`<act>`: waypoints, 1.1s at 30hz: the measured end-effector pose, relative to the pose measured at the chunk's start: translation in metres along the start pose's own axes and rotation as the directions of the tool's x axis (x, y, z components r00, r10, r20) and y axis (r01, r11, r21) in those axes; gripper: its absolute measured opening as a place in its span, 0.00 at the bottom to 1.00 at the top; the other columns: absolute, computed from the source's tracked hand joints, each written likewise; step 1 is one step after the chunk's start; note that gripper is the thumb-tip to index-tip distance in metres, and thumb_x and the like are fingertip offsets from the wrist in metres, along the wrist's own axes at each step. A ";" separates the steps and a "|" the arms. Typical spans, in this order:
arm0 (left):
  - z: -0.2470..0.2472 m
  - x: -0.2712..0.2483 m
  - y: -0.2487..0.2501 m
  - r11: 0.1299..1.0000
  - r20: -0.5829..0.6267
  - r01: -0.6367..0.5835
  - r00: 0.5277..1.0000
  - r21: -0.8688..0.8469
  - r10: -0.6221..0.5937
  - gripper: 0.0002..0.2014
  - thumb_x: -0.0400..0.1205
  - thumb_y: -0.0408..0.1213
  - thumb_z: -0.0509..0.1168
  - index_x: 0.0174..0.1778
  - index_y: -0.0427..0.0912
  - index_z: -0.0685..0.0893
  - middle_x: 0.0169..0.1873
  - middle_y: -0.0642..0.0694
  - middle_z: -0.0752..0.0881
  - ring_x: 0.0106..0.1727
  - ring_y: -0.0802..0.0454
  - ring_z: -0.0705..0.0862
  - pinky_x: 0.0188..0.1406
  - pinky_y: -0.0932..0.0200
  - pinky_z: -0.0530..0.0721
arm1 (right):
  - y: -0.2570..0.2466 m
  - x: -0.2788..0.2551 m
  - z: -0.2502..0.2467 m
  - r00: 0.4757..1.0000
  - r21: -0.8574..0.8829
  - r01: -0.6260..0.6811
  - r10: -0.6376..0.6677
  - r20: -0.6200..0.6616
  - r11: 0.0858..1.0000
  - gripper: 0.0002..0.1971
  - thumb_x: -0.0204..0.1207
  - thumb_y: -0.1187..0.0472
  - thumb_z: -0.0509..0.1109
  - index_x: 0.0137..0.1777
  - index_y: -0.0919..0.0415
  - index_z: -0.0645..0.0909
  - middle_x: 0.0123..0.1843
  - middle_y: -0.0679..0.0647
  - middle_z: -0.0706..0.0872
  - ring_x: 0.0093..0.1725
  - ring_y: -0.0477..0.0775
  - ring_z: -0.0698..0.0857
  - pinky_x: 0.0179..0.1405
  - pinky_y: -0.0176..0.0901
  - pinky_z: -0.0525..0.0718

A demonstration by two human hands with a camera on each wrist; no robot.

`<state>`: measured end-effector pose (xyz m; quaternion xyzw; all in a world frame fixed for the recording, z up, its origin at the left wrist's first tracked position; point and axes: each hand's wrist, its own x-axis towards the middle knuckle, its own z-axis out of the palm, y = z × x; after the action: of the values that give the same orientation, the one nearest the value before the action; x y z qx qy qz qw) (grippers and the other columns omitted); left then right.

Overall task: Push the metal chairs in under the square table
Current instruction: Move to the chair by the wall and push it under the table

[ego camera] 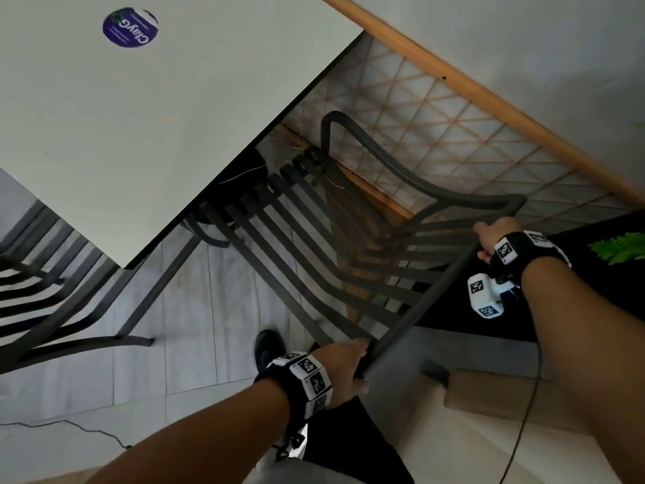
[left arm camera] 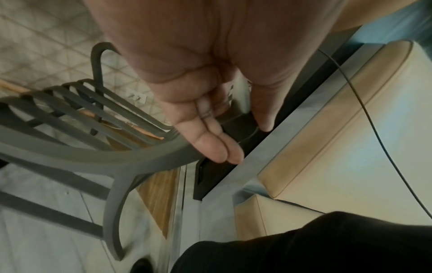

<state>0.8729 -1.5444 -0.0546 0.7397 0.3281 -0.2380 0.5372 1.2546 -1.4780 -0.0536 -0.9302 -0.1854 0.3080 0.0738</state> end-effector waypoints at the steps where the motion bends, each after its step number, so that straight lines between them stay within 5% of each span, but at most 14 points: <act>1: -0.005 0.001 0.002 1.000 0.004 0.005 1.000 0.012 -0.005 0.33 0.79 0.50 0.69 0.77 0.50 0.64 0.68 0.44 0.82 0.67 0.41 0.82 0.63 0.50 0.79 | -0.005 0.002 -0.001 1.000 0.032 -0.016 0.017 -0.009 0.999 0.16 0.77 0.54 0.64 0.40 0.70 0.77 0.33 0.65 0.87 0.31 0.63 0.85 0.35 0.51 0.89; 7: -0.025 0.011 0.008 0.999 -0.071 0.036 0.997 -0.020 -0.038 0.33 0.78 0.50 0.69 0.78 0.54 0.63 0.65 0.44 0.83 0.64 0.42 0.84 0.64 0.49 0.81 | -0.042 0.013 -0.006 0.998 0.190 -0.065 0.064 0.014 0.980 0.17 0.80 0.51 0.64 0.40 0.67 0.76 0.36 0.64 0.84 0.29 0.61 0.85 0.24 0.43 0.85; 12: -0.040 0.029 0.024 0.993 -0.092 0.101 0.990 -0.057 -0.106 0.34 0.78 0.49 0.70 0.78 0.56 0.63 0.66 0.44 0.83 0.65 0.41 0.83 0.64 0.49 0.81 | -0.069 0.040 -0.011 0.999 0.198 -0.030 0.022 0.040 0.980 0.18 0.77 0.49 0.66 0.45 0.68 0.79 0.36 0.65 0.87 0.31 0.64 0.88 0.42 0.65 0.90; 17: -0.057 0.043 0.034 0.988 -0.118 0.125 0.984 -0.088 -0.135 0.34 0.78 0.47 0.71 0.79 0.56 0.64 0.67 0.46 0.82 0.66 0.44 0.83 0.65 0.51 0.81 | -0.095 0.053 -0.018 0.998 0.177 0.011 -0.021 0.052 0.984 0.18 0.80 0.51 0.65 0.51 0.69 0.77 0.35 0.63 0.85 0.25 0.59 0.84 0.13 0.40 0.81; 20: -0.062 0.049 0.039 0.985 -0.138 0.134 0.979 -0.111 -0.148 0.33 0.78 0.46 0.70 0.78 0.56 0.64 0.66 0.47 0.84 0.64 0.45 0.84 0.65 0.50 0.82 | -0.109 0.061 -0.021 0.995 0.157 0.038 -0.051 0.080 0.987 0.17 0.81 0.52 0.64 0.50 0.70 0.76 0.33 0.63 0.84 0.25 0.58 0.82 0.09 0.34 0.76; 26: -0.074 0.053 0.042 0.982 -0.181 0.162 0.967 -0.092 -0.177 0.31 0.80 0.44 0.67 0.79 0.56 0.64 0.66 0.46 0.84 0.65 0.45 0.84 0.64 0.52 0.82 | -0.127 0.072 -0.022 0.993 0.127 0.051 -0.064 0.104 0.991 0.18 0.81 0.51 0.65 0.50 0.69 0.78 0.33 0.63 0.85 0.25 0.59 0.84 0.14 0.38 0.80; 30: -0.077 0.049 0.037 0.983 -0.223 0.171 0.958 -0.067 -0.182 0.26 0.80 0.45 0.64 0.73 0.63 0.65 0.59 0.49 0.86 0.57 0.46 0.86 0.59 0.51 0.85 | -0.126 0.085 -0.021 0.987 0.060 0.096 -0.103 0.127 0.994 0.23 0.74 0.41 0.63 0.42 0.64 0.82 0.26 0.61 0.90 0.30 0.64 0.90 0.39 0.64 0.91; 33: -0.080 0.046 0.023 0.969 -0.210 0.212 0.949 -0.124 -0.235 0.29 0.76 0.50 0.68 0.72 0.67 0.65 0.58 0.55 0.87 0.57 0.52 0.87 0.62 0.47 0.86 | -0.122 0.082 -0.021 0.977 0.051 0.140 -0.146 0.157 0.989 0.25 0.73 0.39 0.58 0.39 0.63 0.83 0.29 0.61 0.91 0.32 0.65 0.90 0.43 0.66 0.90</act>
<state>0.9209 -1.4624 -0.0480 0.6919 0.4796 -0.1960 0.5028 1.2915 -1.3337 -0.0507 -0.8850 -0.2510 0.3795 0.0990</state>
